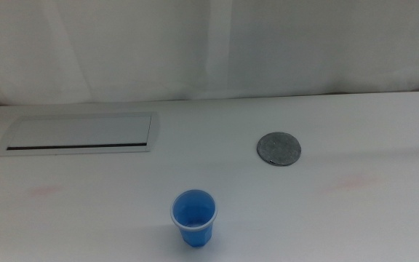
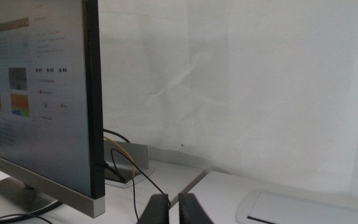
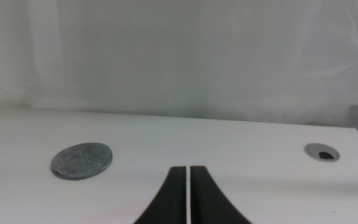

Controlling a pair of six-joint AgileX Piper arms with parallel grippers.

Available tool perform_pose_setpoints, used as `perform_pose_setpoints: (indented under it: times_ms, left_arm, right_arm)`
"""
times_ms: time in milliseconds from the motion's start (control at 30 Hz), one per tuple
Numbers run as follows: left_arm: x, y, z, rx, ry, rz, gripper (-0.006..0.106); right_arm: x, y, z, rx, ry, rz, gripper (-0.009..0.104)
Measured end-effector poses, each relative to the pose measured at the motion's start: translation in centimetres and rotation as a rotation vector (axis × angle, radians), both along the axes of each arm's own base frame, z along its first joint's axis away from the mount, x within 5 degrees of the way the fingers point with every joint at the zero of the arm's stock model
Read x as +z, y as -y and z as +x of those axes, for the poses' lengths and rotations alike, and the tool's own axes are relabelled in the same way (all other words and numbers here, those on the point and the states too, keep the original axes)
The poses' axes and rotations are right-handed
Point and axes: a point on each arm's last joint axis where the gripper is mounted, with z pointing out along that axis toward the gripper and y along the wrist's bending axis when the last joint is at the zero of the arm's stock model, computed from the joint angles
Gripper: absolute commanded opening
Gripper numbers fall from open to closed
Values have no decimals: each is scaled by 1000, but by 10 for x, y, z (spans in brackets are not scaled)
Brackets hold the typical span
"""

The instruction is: Place an empty cup on a cup mat.

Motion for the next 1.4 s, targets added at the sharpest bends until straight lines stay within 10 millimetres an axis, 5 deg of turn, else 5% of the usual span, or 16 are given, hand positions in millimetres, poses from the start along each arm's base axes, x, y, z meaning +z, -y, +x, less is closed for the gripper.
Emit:
perform_pose_setpoints:
  times_ms: [1200, 1400]
  left_arm:
    - [0, 31, 5, -570, 4, -27, -2]
    - [0, 33, 4, -593, 5, -37, 18]
  right_arm:
    - [0, 0, 0, 0, -1, 4, -3]
    - [0, 0, 0, 0, -1, 4, -3]
